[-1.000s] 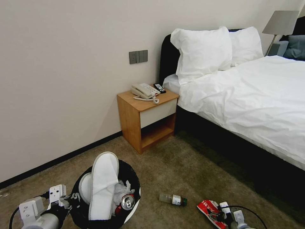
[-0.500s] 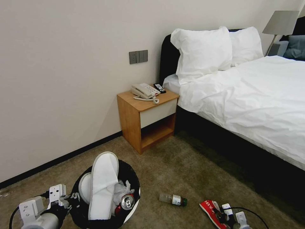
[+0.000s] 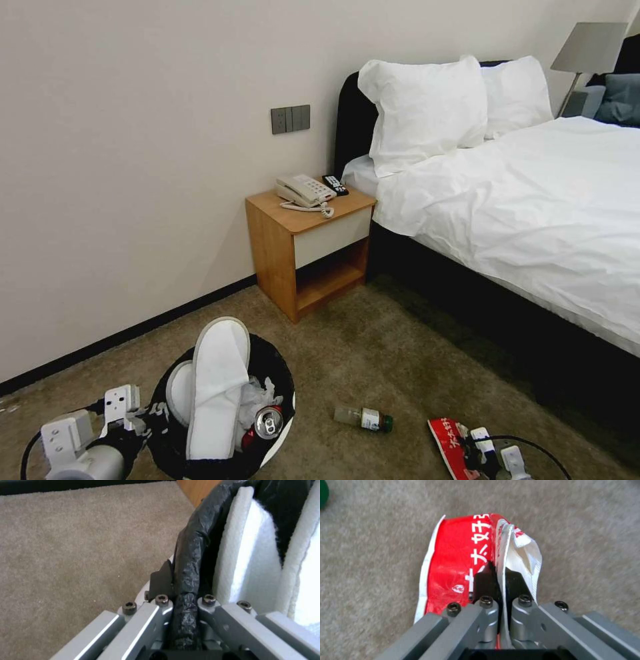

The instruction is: Pick up the trash bin, then pick up the garbage from the floor and place it into the trash bin.

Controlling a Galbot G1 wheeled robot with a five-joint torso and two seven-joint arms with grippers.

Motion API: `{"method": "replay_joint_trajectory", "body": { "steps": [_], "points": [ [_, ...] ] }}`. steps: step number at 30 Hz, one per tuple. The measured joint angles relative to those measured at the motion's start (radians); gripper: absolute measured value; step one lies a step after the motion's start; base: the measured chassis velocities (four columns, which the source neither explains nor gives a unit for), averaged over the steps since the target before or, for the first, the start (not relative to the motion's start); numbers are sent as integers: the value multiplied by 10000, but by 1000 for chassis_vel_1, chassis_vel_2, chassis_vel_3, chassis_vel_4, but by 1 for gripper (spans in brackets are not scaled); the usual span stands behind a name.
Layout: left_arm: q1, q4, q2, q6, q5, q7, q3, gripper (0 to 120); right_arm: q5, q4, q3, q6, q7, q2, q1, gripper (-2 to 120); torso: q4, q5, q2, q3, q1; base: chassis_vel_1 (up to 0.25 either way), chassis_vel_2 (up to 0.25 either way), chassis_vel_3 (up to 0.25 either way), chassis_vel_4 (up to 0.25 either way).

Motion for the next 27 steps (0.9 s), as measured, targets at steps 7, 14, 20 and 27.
{"method": "replay_joint_trajectory", "body": {
  "steps": [7,14,20,27],
  "points": [
    [-33,45,27,10,1,-1,60,2,25,693,399,342,-6,-98,-261,0,0,0,0,0,0,0,0,0,0],
    [-153,96,131,93,-166,-76,212,2,794,2802,1201,1223,-8,-321,-911,0,-1,1,0,0,0,0,0,0,0],
    [-240,92,235,145,-329,-96,296,2,2990,5631,1256,1692,-241,-1077,-1293,0,1,-3,1,0,0,0,0,0,0],
    [-152,86,260,154,-386,-86,313,2,4674,7212,240,1798,-261,-1905,-664,0,1,-1,1,1,0,0,0,0,0]
  ]
}}
